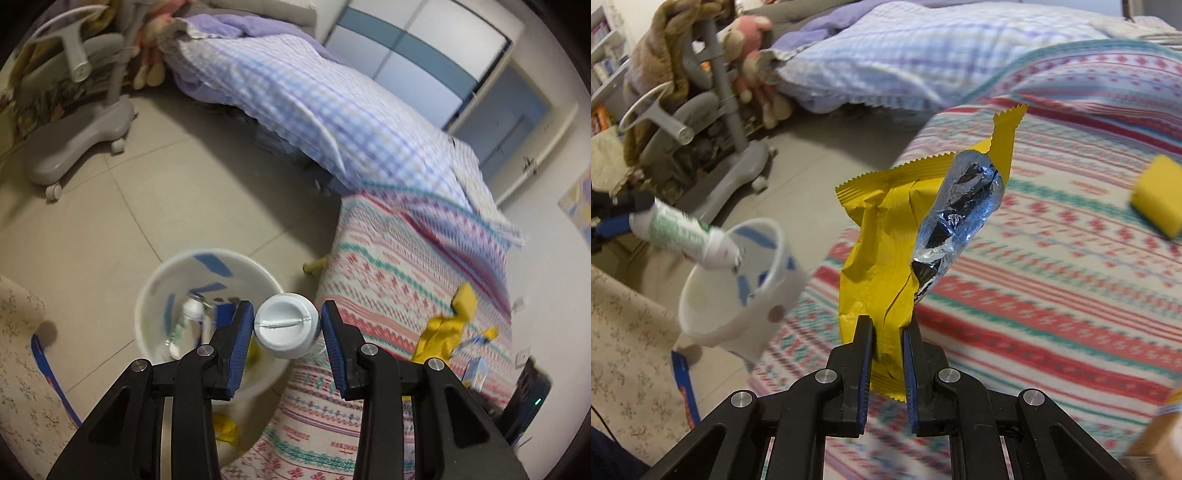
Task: Collect trash
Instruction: 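Carry bottle and wrapper to the wastebasket and open both grippers over it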
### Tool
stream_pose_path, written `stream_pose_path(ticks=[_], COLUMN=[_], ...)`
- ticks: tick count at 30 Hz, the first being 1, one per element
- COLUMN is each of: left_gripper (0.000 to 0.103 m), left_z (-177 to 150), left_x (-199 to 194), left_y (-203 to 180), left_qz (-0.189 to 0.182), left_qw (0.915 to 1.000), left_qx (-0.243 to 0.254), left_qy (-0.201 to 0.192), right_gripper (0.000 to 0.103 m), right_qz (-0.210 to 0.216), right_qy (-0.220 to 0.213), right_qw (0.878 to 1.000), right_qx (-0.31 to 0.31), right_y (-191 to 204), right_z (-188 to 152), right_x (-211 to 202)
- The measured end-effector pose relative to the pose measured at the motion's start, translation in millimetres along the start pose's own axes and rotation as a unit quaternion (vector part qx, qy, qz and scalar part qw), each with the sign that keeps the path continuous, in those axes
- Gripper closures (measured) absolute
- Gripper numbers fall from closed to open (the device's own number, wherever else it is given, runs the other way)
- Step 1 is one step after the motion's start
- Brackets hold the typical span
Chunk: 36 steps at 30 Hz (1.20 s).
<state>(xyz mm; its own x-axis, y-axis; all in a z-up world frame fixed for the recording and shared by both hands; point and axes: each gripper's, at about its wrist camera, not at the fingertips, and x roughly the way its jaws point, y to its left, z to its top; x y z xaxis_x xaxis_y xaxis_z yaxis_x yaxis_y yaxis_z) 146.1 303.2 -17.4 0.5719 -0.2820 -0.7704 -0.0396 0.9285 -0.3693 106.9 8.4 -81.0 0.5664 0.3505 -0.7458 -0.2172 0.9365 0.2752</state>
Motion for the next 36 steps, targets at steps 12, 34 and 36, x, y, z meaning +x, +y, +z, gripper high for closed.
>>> stream_pose_path(ticks=[12,34,36], left_gripper=[0.063,0.063,0.063], left_z=[18.9,10.6,8.2], left_x=[-13.7,25.6,31.5], left_y=[93.1,76.4,71.9], left_qz=[0.034,0.019,0.011], left_qw=[0.9923,0.9946,0.9941], left_qx=[-0.118,-0.087,-0.086], left_qy=[-0.014,0.054,0.065], right_gripper=[0.090,0.058,0.058], right_qz=[0.073,0.024,0.025], right_qy=[0.028,0.057,0.052], right_qw=[0.997,0.998,0.998], right_qx=[-0.020,0.022,0.029], right_y=[97.5,88.9,80.8], right_z=[20.1,24.6,24.7], right_x=[76.0,100.8,91.1])
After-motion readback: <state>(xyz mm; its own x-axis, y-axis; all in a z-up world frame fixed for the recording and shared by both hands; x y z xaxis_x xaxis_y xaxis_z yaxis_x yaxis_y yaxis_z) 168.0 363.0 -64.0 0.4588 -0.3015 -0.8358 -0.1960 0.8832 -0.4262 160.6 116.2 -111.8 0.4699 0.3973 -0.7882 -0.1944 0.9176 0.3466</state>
